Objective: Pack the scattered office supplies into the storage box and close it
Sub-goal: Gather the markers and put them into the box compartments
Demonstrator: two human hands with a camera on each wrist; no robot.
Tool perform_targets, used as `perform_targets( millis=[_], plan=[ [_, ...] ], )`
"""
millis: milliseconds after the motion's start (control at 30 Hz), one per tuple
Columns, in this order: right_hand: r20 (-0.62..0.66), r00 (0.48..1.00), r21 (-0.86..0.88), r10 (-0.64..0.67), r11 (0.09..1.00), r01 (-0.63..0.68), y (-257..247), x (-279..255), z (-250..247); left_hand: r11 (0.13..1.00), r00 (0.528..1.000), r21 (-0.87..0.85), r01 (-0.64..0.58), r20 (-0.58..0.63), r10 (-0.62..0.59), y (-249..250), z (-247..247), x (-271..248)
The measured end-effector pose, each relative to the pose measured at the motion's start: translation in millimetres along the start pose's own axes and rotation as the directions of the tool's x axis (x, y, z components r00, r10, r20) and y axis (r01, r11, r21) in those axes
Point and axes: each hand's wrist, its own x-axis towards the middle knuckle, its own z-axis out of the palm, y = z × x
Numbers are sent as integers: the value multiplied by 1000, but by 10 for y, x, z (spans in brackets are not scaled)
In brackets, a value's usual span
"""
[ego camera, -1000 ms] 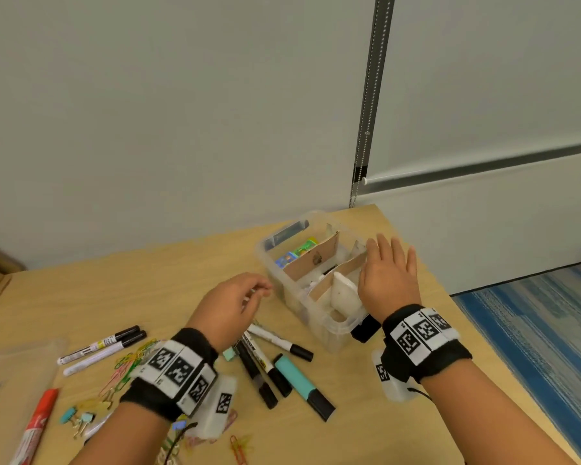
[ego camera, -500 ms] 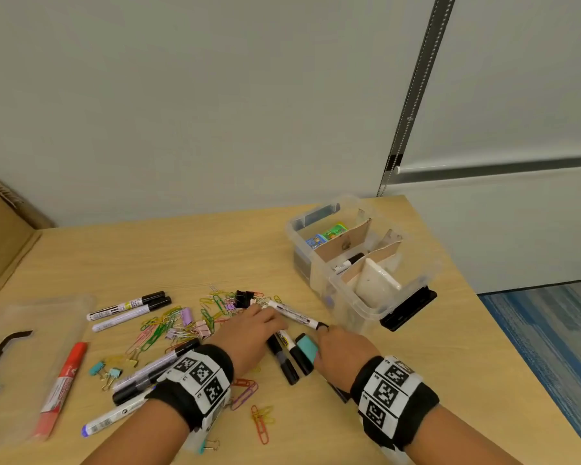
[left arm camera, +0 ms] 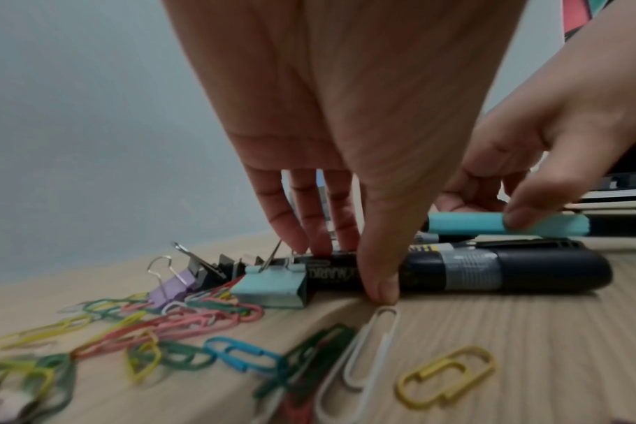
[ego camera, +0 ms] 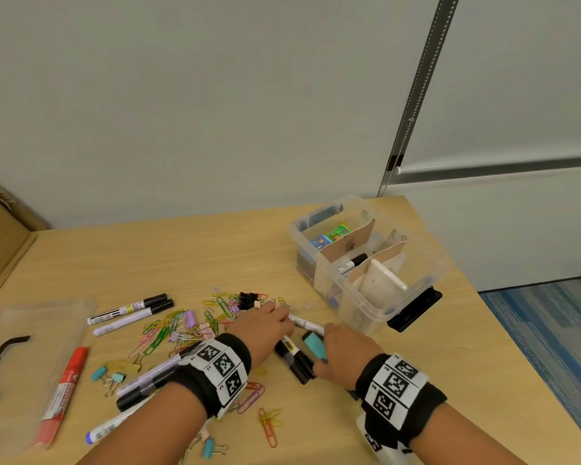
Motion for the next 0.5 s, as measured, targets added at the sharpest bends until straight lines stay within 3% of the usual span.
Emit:
perform_targets(
  millis=[133, 267, 500],
  plan=[
    [-103, 992, 111, -71, 990, 83, -64, 7, -97, 1000, 1000, 15, 11, 17, -11, 5, -27, 10],
    [-231, 970, 114, -79, 988, 108, -191, 105, -178, 1000, 999, -1, 17, 31, -17, 10, -50, 22],
    [-69, 997, -119, 23, 992, -31, -256, 338, -122, 1000, 999, 6, 11, 47, -12, 23, -67, 18]
  ],
)
